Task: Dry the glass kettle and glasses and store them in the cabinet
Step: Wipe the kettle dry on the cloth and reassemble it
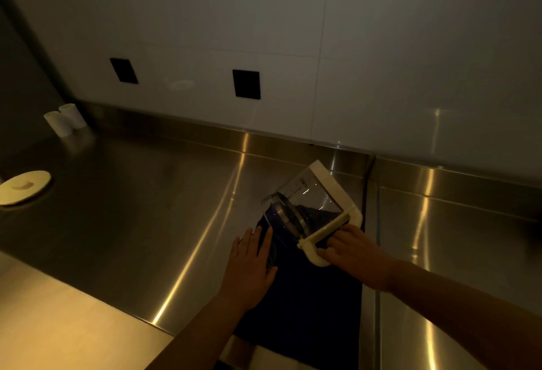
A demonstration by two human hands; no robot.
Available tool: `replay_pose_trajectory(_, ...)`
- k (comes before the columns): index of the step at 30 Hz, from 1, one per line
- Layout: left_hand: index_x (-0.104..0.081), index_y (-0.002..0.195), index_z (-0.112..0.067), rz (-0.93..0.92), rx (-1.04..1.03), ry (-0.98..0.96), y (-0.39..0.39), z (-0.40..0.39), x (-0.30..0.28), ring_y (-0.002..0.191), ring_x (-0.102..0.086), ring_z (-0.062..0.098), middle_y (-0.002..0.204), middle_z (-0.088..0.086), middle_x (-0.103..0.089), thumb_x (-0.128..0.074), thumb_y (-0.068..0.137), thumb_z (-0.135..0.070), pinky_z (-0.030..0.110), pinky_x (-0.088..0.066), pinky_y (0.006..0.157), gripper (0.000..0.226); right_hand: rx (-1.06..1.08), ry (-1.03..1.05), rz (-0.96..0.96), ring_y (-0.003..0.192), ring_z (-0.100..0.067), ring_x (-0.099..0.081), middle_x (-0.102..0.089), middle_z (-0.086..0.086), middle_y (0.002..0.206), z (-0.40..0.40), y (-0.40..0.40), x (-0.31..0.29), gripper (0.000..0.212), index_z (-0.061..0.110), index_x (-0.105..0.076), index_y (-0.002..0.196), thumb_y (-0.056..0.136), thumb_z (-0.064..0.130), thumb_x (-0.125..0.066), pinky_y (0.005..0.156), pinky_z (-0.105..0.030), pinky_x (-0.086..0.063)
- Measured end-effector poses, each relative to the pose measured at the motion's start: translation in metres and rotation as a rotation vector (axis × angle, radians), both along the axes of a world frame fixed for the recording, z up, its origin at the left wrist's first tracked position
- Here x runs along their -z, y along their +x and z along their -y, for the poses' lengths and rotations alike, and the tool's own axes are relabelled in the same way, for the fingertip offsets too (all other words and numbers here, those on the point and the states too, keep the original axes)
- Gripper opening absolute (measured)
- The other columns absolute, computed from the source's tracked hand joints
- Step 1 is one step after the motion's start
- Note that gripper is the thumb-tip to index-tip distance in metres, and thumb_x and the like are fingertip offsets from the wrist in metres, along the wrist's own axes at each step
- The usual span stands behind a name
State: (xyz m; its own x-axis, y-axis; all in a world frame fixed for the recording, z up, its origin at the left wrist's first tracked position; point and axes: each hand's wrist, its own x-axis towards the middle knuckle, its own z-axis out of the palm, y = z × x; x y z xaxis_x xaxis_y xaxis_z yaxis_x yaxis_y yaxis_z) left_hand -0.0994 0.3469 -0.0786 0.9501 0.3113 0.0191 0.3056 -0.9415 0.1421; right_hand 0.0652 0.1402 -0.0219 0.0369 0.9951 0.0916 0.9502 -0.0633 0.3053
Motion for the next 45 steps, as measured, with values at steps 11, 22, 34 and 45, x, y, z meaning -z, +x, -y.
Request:
replay_pose_trajectory(11,0.028,0.139,-0.028,-0.006,-0.007,0.018,0.002,-0.001,0.004,0.146,0.012,0.021,0.159,0.004,0.012,-0.03,0.097,-0.051,0.038,0.013,0.114,0.076,0.122,0.136,-0.122,0.088,-0.017,-0.067,-0.069,0.001,0.097,-0.003,-0.011,0.015,0.067,0.019,-0.069,0.107,0.046,0.032,-0.092,0.075,-0.037,-0.055)
replay_pose_trajectory(22,0.024,0.143,-0.026,-0.015,-0.01,0.027,0.003,-0.001,0.004,0.146,0.013,0.022,0.159,0.004,0.013,-0.029,0.097,-0.051,0.037,0.014,0.113,0.074,0.235,0.261,-0.254,0.086,-0.017,-0.069,-0.07,-0.002,0.1,0.0,-0.029,0.029,0.068,0.015,-0.07,0.103,0.043,0.033,-0.095,0.071,-0.032,-0.056)
replay_pose_trajectory(34,0.019,0.147,-0.022,-0.035,-0.015,0.015,0.002,0.001,-0.002,0.146,0.013,0.022,0.159,0.005,0.015,-0.03,0.098,-0.049,0.038,0.011,0.115,0.074,0.12,-0.17,-0.026,0.12,-0.025,-0.055,-0.058,-0.007,0.131,-0.019,-0.043,0.04,0.075,0.022,-0.07,0.111,0.041,0.031,-0.092,0.094,-0.039,-0.047)
replay_pose_trajectory(45,0.017,0.149,-0.021,-0.036,-0.016,0.037,0.003,-0.001,0.002,0.146,0.011,0.022,0.159,0.005,0.011,-0.029,0.097,-0.051,0.038,0.01,0.115,0.075,0.053,-0.24,0.017,0.143,-0.036,-0.004,-0.016,-0.018,0.155,-0.035,-0.031,0.059,0.054,0.006,-0.043,0.134,0.083,0.004,-0.061,0.105,-0.046,0.012)
